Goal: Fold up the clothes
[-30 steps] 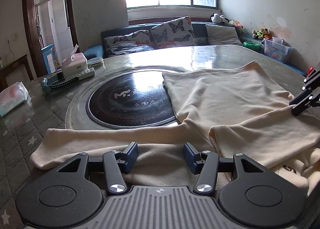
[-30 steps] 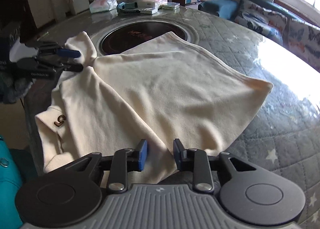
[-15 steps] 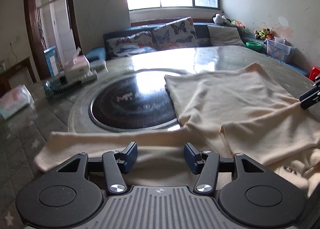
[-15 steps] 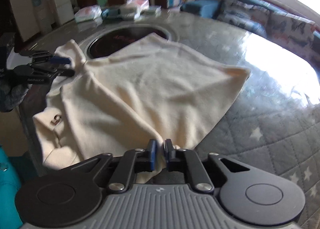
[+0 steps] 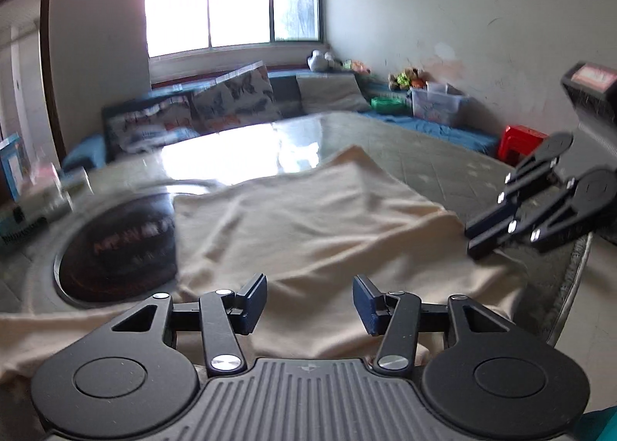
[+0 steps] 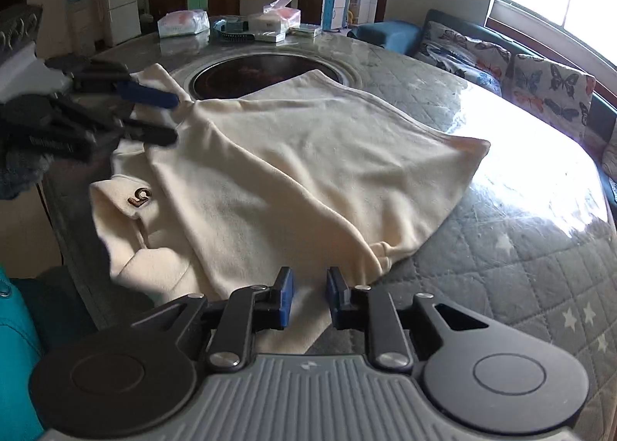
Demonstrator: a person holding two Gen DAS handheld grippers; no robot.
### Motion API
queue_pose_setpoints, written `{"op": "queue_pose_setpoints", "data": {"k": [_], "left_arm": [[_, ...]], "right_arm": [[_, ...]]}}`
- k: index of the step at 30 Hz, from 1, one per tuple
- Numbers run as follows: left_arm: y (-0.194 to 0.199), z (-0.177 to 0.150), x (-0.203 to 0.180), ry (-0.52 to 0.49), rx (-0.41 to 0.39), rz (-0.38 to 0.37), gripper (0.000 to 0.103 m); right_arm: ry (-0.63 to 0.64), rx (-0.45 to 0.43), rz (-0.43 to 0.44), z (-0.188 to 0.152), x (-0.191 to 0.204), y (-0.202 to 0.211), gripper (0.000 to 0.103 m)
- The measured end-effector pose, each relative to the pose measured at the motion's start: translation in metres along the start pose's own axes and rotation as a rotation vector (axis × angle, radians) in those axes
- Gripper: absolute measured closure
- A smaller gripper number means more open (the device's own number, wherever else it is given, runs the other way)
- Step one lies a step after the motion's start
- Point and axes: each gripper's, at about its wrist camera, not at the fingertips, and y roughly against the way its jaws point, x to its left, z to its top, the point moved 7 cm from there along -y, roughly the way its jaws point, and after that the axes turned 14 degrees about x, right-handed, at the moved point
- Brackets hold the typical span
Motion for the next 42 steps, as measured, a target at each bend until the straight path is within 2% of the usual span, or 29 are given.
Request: {"op": "queue_pose_setpoints", "data": {"k": [5,8,12,17,23,30,38,42], "left_arm": [[-0.016,-0.006,0.002,0.019,0.047,-0.015,0.053],[-0.018,-0.009,0.004,0.024,0.051,-0.011,0.053],[-0.014,-0.011,0.009,0.033,0.046,-0.008,0.053],[-0.01,-0.009,0.019,0.068,0.04,0.002,0.053],[-0.002,-0.012,0.041,0.134,0.033,0.057,0.053],[0.026,-0.033,0.101,0.323,0.022,0.213,0.051],[0.064,-0.066,0.191,0.62,0.009,0.529,0.051],[0.06,-0.076,0.223,0.732,0.042,0.554,0.053]], "right_arm": [[-0.033,-0.063,-0.014,0.013,-0.008,0.011,0.08],[-0.066,-0.099,0.008,0.027,-0.012,0.004,0.079],[-0.09,-0.041,0.004,0.027,-0.017,-0.019,0.08],[-0.098,-0.051,0.012,0.028,-0.016,-0.017,0.079],[-0.079,-0.038,0.016,0.035,-0.01,-0.024,0.072],[-0.066,-0.044,0.022,0.037,-0.004,-0.023,0.068],[-0.054,-0.048,0.027,0.041,0.004,-0.023,0.067],[-0.049,-0.053,0.027,0.041,0.007,-0.021,0.066]]}}
